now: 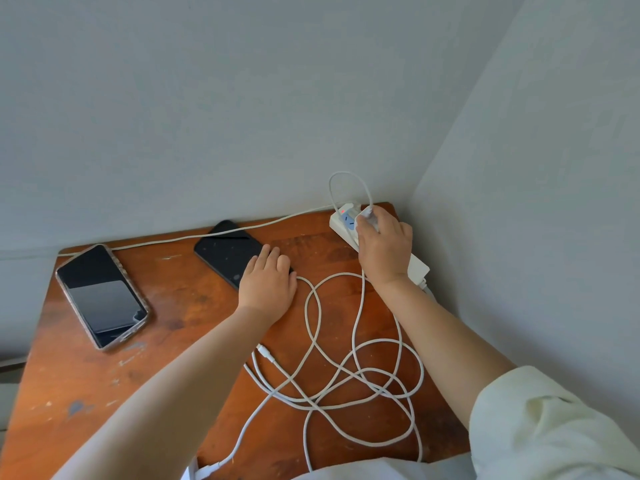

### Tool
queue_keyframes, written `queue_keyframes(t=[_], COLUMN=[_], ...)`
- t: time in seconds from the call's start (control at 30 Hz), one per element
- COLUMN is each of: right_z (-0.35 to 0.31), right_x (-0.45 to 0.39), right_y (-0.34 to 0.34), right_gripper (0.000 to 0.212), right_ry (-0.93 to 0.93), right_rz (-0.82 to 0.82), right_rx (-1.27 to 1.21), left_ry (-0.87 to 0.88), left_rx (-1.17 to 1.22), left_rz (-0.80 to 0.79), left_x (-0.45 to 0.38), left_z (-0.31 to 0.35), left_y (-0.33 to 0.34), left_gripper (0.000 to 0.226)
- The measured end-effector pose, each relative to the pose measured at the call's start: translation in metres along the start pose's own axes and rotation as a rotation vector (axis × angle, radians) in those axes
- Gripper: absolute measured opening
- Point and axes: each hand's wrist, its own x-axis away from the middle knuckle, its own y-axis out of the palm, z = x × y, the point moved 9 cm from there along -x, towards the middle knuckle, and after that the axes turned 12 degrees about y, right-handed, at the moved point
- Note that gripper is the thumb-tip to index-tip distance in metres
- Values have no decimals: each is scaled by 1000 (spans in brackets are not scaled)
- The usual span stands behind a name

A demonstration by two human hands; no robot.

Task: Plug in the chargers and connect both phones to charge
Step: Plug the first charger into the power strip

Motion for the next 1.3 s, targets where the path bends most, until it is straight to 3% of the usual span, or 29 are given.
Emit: queue_keyframes(t=[0.37,0.5,0.6,0.87,0.97,1.3], right_z=[-3,11,5,7,16,5], right_x=[2,-6,-3,1,-3,1], right_y=[1,4,3,-1,-5,-2], right_gripper=[36,24,33,32,24,37], right_ry=[0,70,-16,-18,69,-35], right_rz=[34,-9,5,48,10,38], right_rx=[-19,-49,1,7,-108,34], left_ry=[21,40,54,71,77,73], left_rx=[23,23,43,76,72,80], left_rz=[16,23,34,75,75,72], left_x=[2,4,6,8,9,9], left_z=[-1,-1,-2,-1,-2,-3], left_y=[0,1,2,0,0,0], left_gripper=[42,43,44,45,45,45])
